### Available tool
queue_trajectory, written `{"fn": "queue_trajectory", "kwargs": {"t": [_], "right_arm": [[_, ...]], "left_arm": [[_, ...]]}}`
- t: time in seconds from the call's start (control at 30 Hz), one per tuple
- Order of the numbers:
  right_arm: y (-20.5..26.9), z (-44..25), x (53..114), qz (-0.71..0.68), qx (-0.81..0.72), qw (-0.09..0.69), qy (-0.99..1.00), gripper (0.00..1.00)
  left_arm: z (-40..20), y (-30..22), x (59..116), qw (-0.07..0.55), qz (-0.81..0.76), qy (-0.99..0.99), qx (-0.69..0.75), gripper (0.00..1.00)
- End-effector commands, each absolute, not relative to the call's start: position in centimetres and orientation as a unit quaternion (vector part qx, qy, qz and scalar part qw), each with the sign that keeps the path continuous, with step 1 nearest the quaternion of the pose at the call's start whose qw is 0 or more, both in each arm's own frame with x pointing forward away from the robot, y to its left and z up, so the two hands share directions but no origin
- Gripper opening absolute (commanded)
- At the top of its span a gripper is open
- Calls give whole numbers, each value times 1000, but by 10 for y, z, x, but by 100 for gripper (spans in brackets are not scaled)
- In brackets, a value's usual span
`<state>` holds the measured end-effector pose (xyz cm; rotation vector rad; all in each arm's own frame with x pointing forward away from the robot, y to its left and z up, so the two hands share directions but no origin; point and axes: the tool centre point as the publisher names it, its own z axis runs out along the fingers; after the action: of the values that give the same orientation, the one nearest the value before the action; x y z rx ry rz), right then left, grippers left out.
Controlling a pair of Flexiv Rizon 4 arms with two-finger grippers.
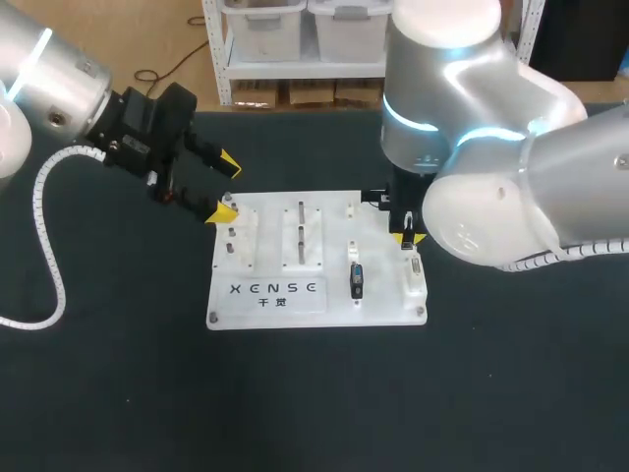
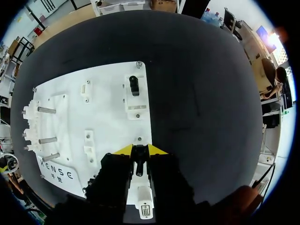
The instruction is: Insert the USB connector, Ethernet cable, and multi-pin plug into their matching sockets one by one.
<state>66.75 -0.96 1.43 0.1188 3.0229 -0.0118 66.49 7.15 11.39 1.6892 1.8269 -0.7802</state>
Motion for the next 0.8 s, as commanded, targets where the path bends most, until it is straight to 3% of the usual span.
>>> {"fn": "queue_trajectory", "kwargs": {"t": [0.03,0.1,0.13,0.17,0.2,0.5,0.8], "right_arm": [[-7,8,672,-1,36,64,997,0],[-5,14,672,-1,33,72,997,3],[-5,18,673,-1,31,75,997,26],[-4,22,673,0,30,80,996,57],[-4,27,673,0,30,85,996,100],[17,56,663,2,2,111,994,100],[45,47,630,21,-30,76,996,100]], "left_arm": [[113,72,664,266,-289,675,625,100],[113,72,664,266,-289,675,625,100],[113,72,664,266,-289,675,625,100],[113,72,664,266,-289,675,625,100],[113,72,664,266,-289,675,625,100],[113,72,664,266,-289,675,625,100],[113,72,664,266,-289,675,625,100]]}}
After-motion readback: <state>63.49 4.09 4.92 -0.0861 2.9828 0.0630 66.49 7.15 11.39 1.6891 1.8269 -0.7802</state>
